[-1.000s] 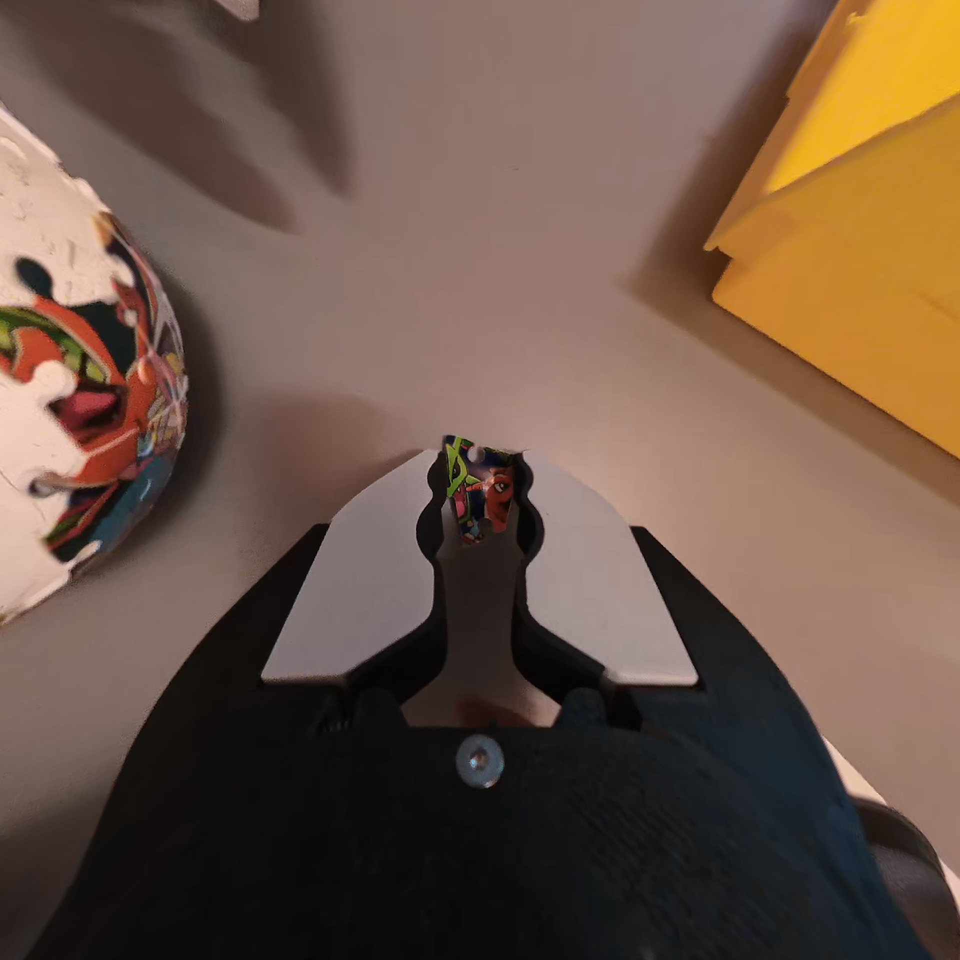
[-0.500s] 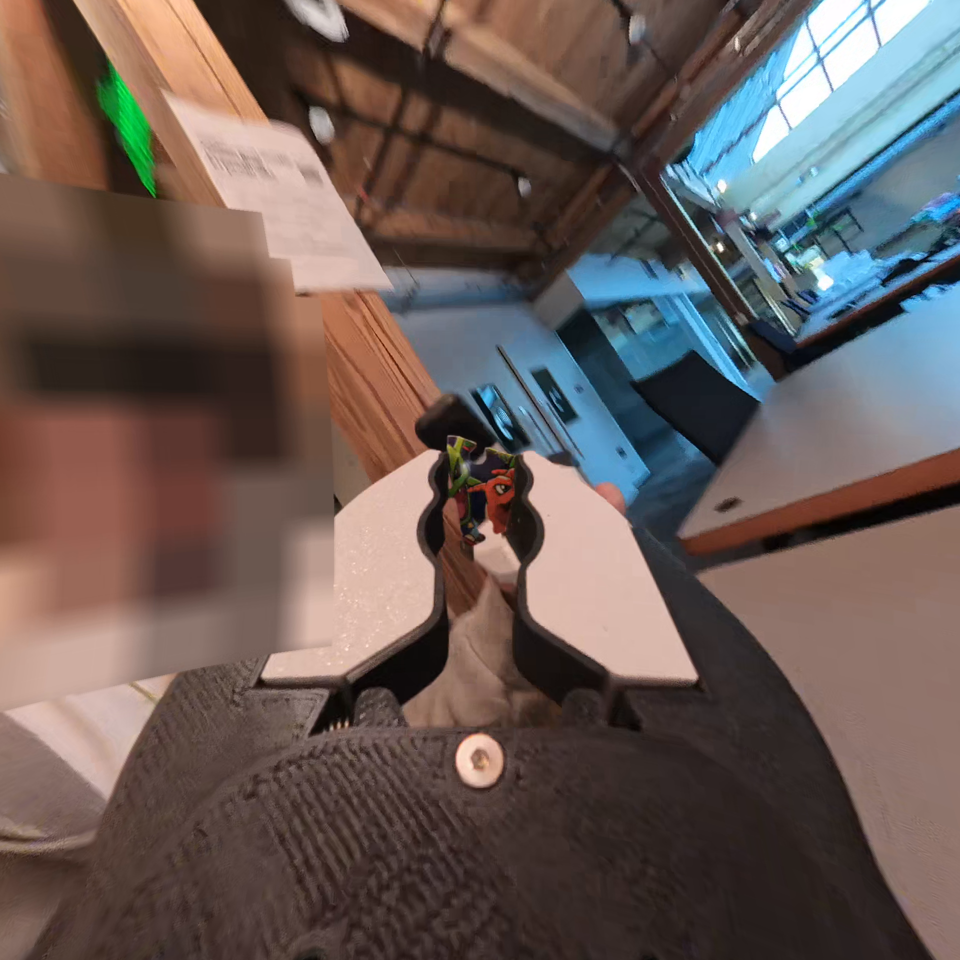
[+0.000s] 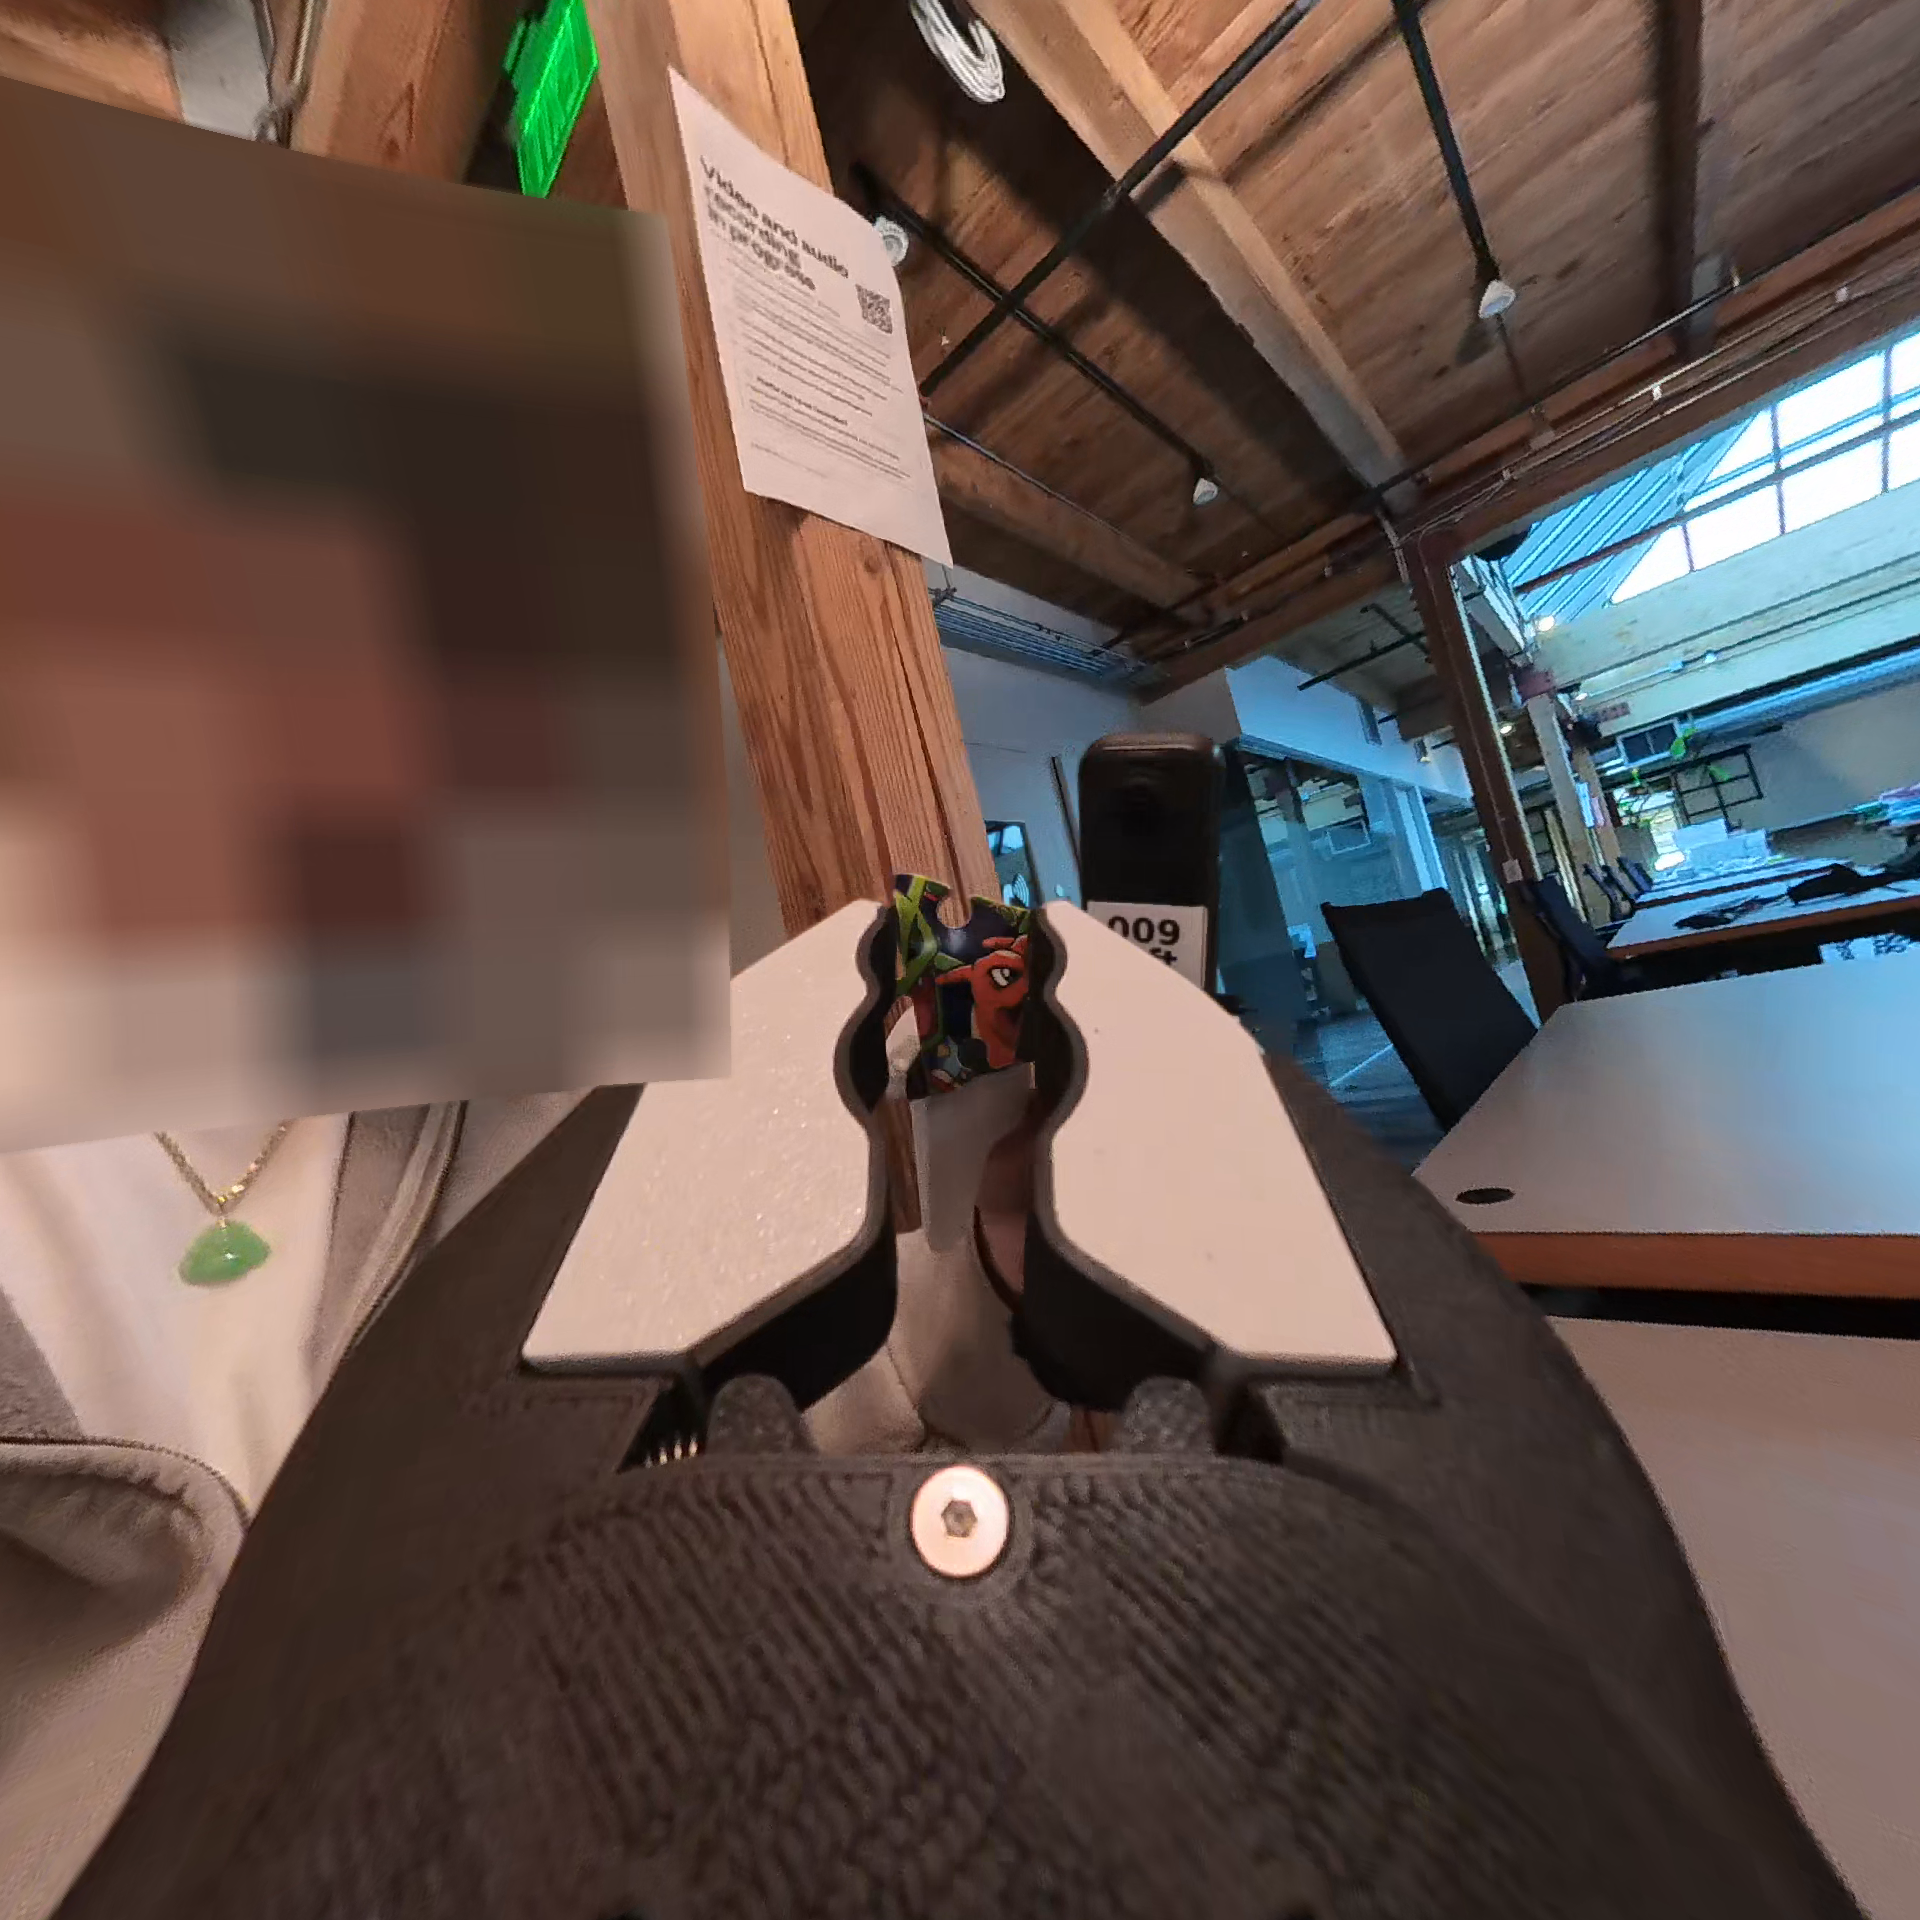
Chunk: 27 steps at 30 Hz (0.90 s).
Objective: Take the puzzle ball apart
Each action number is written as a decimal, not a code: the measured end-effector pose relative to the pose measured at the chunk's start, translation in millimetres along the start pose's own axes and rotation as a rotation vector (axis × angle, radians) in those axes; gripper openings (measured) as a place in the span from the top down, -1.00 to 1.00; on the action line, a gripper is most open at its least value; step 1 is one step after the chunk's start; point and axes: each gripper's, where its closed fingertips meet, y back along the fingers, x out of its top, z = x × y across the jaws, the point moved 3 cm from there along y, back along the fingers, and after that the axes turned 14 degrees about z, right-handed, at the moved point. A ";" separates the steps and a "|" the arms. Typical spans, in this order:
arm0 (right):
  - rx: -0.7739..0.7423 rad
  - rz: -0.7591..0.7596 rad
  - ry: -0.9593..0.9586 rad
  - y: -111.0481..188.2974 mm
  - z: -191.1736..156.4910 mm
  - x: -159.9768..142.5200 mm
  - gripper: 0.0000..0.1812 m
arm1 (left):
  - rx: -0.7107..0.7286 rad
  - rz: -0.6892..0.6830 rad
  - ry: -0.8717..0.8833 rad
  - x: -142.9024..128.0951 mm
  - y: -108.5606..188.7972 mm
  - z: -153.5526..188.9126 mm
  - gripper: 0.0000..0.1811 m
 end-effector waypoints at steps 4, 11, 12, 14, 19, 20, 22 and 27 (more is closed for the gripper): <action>0.022 -0.018 0.012 -2.4 -0.1 -3.0 0.73 | -0.091 0.018 0.043 0.6 0.9 7.6 0.86; -0.023 0.006 0.019 3.1 8.6 4.5 0.85 | -0.122 0.076 0.127 2.2 6.6 -5.5 0.88; -0.016 0.013 0.018 4.7 8.5 6.3 0.94 | -0.114 0.098 0.134 4.0 8.5 -8.9 0.89; -0.067 0.015 0.034 6.3 14.5 7.4 0.96 | -0.121 0.125 0.153 7.0 13.6 -12.8 0.99; -0.182 -0.010 0.112 18.8 21.9 13.9 0.79 | 0.020 0.089 0.100 1.6 18.0 -32.8 0.99; -0.237 -0.035 0.173 22.2 26.2 14.6 0.78 | 0.057 0.075 0.086 0.4 19.1 -36.9 0.99; -0.305 -0.105 0.301 25.8 31.6 13.5 0.79 | 0.103 0.048 0.046 -1.4 20.5 -41.5 0.99; -0.398 -0.316 0.497 22.9 45.4 2.5 0.93 | 0.151 0.018 -0.036 -2.5 19.9 -43.9 0.99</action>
